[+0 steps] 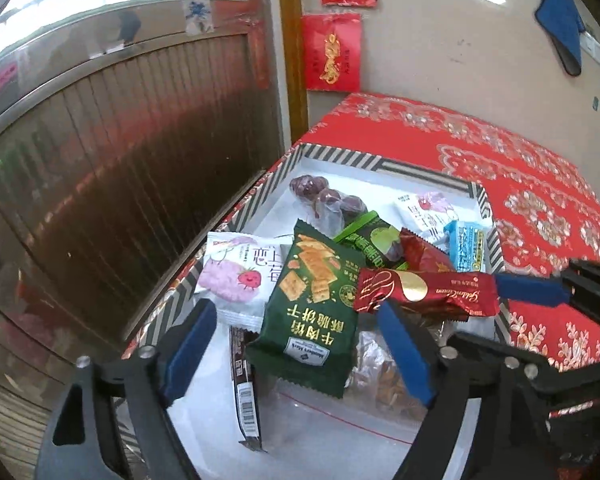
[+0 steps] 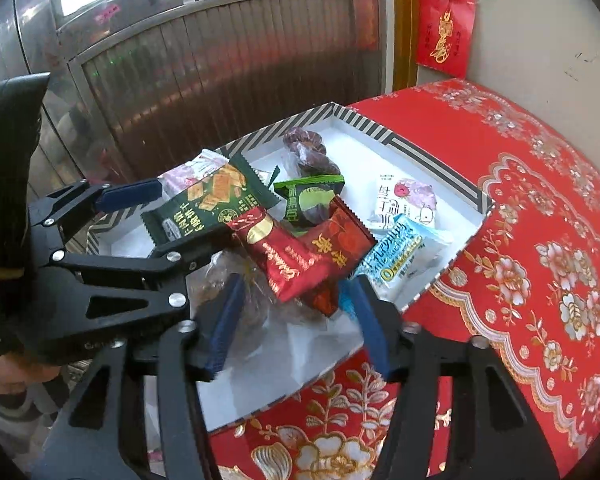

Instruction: Organize snacks

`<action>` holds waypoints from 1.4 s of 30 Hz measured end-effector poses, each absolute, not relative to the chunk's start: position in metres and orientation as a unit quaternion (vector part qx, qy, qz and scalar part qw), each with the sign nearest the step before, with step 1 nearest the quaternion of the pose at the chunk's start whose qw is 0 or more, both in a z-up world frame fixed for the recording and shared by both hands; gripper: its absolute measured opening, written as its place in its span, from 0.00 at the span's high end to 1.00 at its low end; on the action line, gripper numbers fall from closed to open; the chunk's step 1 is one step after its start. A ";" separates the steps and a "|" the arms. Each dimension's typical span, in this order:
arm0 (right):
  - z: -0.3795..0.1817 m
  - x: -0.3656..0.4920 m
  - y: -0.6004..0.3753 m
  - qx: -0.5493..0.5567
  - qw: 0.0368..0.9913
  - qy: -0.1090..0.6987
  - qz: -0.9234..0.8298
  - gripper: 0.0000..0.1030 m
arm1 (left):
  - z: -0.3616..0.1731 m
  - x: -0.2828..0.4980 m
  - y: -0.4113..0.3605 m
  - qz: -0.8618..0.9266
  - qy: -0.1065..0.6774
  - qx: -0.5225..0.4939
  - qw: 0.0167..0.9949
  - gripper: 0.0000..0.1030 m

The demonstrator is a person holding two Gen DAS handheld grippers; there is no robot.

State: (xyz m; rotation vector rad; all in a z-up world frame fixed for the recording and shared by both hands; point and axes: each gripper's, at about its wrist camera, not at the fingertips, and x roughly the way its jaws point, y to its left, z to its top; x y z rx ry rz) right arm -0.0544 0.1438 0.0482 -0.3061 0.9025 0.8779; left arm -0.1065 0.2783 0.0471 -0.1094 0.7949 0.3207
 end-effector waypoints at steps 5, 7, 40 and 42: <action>0.053 -0.066 0.131 -0.142 0.807 0.403 0.407 0.44 | 0.054 -0.120 0.271 0.167 0.363 -0.049 0.915 0.09; 0.059 -0.072 0.124 -0.143 0.819 0.386 0.400 0.44 | 0.059 -0.127 0.267 0.174 0.350 -0.050 0.919 0.06; 0.069 -0.102 0.074 -0.105 0.887 0.307 0.328 0.26 | 0.085 -0.169 0.228 0.240 0.299 -0.059 0.922 0.00; 0.070 -0.102 0.074 -0.104 0.886 0.307 0.330 0.26 | 0.084 -0.170 0.229 0.239 0.300 -0.062 0.922 0.00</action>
